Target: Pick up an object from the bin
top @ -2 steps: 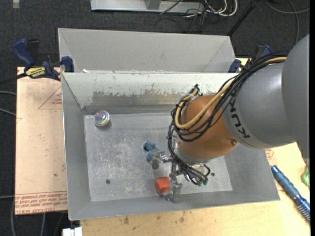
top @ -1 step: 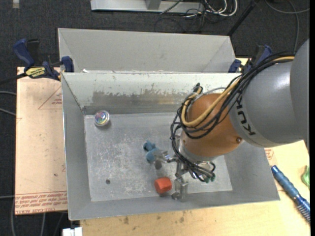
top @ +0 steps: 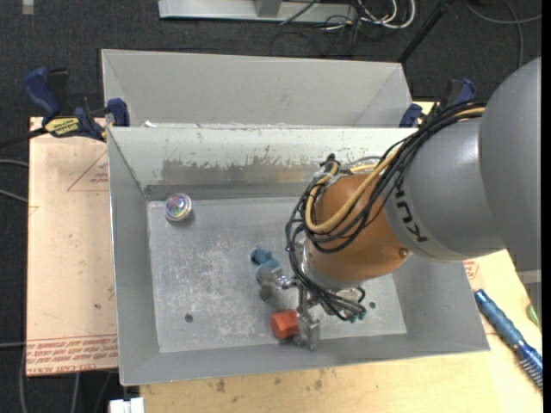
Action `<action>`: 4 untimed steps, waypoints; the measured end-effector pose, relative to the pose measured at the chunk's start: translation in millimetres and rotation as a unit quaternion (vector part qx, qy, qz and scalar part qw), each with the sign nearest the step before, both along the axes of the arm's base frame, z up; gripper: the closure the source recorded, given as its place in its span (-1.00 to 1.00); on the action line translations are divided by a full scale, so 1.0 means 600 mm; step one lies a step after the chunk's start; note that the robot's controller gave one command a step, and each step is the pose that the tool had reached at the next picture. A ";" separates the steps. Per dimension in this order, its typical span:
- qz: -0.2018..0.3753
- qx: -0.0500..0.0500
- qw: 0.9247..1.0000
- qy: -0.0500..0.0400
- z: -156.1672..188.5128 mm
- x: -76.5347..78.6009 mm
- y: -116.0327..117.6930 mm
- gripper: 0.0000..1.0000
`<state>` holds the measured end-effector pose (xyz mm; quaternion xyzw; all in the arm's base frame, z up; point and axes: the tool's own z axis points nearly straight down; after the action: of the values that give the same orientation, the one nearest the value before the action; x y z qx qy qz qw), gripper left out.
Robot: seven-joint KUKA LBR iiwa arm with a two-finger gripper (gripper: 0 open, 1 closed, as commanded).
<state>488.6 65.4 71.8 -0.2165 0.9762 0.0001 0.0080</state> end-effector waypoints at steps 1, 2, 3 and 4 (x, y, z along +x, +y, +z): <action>-0.030 0.000 1.000 -0.003 0.002 -0.006 0.004 -1.00; -0.030 -0.001 1.000 0.007 -0.003 -0.016 0.005 1.00; -0.031 -0.001 0.999 0.007 0.003 -0.015 0.005 1.00; -0.032 -0.001 0.999 0.007 0.037 -0.014 0.006 1.00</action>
Offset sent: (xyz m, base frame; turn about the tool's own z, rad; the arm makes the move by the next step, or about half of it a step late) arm -0.0102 0.0027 -0.0018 0.0581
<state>480.5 69.1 94.0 -0.1853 0.9827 0.0005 0.0013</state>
